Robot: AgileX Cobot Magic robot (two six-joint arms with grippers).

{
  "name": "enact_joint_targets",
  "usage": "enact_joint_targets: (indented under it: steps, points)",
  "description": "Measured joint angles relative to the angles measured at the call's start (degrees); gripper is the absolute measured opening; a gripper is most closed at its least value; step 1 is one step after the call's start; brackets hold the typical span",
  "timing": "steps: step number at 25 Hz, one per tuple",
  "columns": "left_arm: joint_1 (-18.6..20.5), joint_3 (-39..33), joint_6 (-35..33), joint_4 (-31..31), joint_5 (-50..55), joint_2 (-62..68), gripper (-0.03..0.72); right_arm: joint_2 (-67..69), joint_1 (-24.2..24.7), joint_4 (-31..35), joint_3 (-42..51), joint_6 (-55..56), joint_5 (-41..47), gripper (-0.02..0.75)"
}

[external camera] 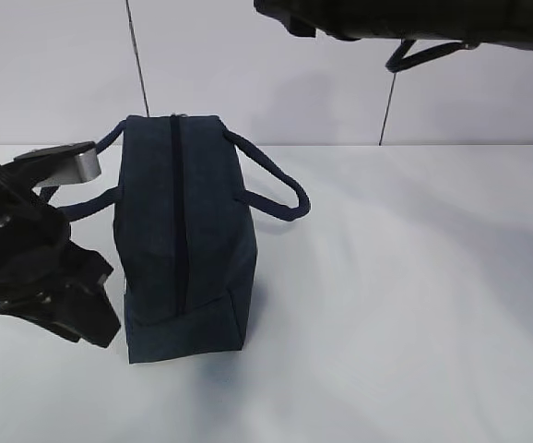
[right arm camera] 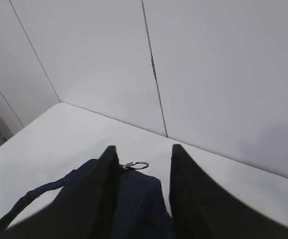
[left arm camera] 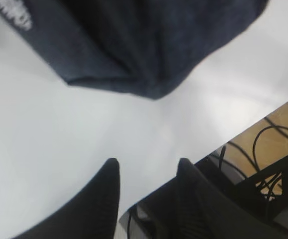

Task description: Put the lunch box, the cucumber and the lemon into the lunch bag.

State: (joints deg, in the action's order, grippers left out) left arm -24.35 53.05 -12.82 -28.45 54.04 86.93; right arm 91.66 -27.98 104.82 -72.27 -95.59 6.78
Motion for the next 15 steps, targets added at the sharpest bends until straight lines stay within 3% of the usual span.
enact_joint_targets:
  steps: [4,15]
  points:
    - [0.0,1.7,3.3,2.7,4.9,0.0,0.273,-3.5,0.0,0.0,3.7,5.9,0.6,0.249]
    - [0.0,6.0,4.2,8.0,13.5,0.0,0.272,-10.4,0.3,-2.3,14.2,16.9,9.5,0.249]
